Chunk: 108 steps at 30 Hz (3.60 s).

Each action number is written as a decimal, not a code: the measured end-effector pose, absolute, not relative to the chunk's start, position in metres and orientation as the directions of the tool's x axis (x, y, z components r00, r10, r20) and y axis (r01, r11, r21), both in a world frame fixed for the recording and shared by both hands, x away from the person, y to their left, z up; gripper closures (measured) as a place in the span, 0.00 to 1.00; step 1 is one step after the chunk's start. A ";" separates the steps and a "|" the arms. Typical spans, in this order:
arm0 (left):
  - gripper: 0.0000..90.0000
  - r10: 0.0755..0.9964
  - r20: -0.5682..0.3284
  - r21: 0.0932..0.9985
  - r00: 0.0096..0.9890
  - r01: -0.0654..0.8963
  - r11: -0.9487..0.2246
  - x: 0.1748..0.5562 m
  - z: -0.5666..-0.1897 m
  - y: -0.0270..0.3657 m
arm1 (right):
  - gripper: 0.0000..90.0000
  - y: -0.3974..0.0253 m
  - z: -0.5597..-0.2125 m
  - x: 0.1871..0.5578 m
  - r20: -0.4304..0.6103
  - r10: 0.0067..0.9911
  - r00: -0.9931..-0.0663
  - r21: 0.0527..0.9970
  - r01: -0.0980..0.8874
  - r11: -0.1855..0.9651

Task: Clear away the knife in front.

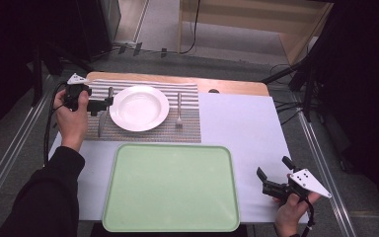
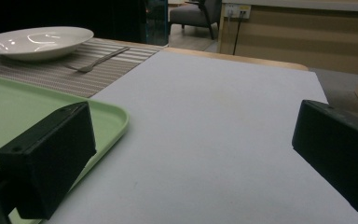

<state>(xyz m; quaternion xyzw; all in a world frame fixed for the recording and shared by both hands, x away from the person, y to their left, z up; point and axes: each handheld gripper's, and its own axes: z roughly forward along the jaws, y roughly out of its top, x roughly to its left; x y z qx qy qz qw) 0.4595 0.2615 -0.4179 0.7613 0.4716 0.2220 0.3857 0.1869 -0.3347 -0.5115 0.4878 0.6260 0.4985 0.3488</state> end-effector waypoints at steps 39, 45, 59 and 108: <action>0.72 0.943 -0.109 0.529 0.313 0.822 -0.212 0.526 -0.461 0.265 | 0.00 -0.333 -0.512 0.189 0.005 0.965 -0.262 0.963 0.262 0.066; 0.79 0.946 -0.086 0.495 0.311 0.838 -0.231 0.528 -0.468 0.260 | 0.00 -0.332 -0.512 0.188 0.021 0.965 -0.261 0.960 0.275 0.053; 0.88 0.957 -0.045 0.468 0.287 0.853 -0.234 0.529 -0.472 0.256 | 0.00 -0.332 -0.512 0.188 0.013 0.967 -0.253 0.960 0.273 0.059; 0.89 0.944 -0.114 0.594 0.309 0.783 -0.184 0.474 -0.447 0.289 | 0.00 -0.331 -0.512 0.190 0.011 0.968 -0.250 0.956 0.288 0.064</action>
